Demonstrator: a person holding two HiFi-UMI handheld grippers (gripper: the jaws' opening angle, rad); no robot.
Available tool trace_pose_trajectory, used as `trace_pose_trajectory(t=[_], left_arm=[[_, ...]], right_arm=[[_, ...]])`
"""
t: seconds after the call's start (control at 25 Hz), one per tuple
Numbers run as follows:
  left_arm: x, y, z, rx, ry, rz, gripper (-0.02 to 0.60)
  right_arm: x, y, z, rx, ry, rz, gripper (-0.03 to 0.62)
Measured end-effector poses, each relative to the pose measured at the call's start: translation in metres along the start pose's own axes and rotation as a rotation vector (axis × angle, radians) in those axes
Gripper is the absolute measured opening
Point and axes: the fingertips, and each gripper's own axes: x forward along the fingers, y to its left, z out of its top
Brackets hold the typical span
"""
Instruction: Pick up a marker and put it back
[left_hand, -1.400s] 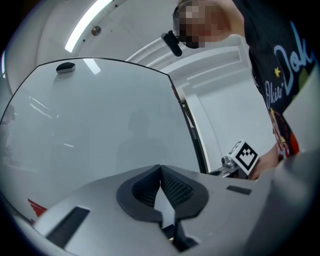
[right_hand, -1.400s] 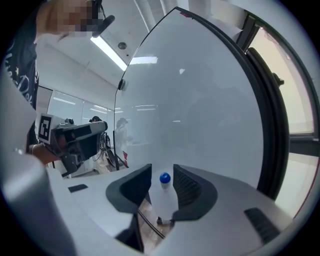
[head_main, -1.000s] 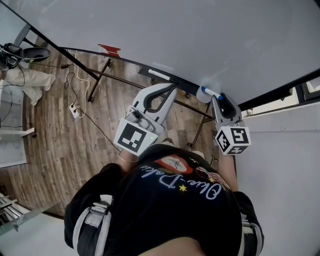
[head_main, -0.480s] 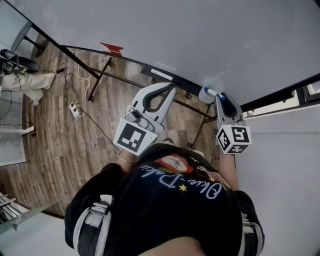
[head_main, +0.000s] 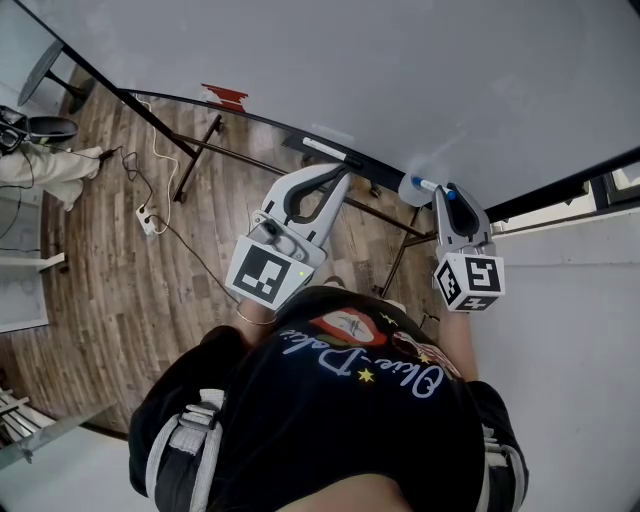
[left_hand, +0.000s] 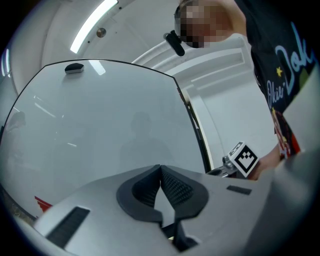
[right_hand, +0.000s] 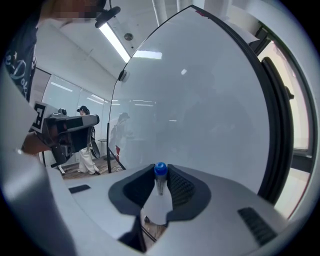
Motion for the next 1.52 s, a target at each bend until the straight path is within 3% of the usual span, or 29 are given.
trace_pose_trajectory(t=[1.0, 1.52], left_arm=[[0.003, -0.01, 0.003, -0.007, -0.011, -0.022, 0.003], [0.006, -0.014, 0.004, -0.011, -0.012, -0.028, 0.003]], right_arm=[[-0.04, 0.004, 0.069, -0.005, -0.145, 0.048, 0.075], [-0.064, -0.011, 0.093, -0.004, -0.219, 0.0, 0.075]])
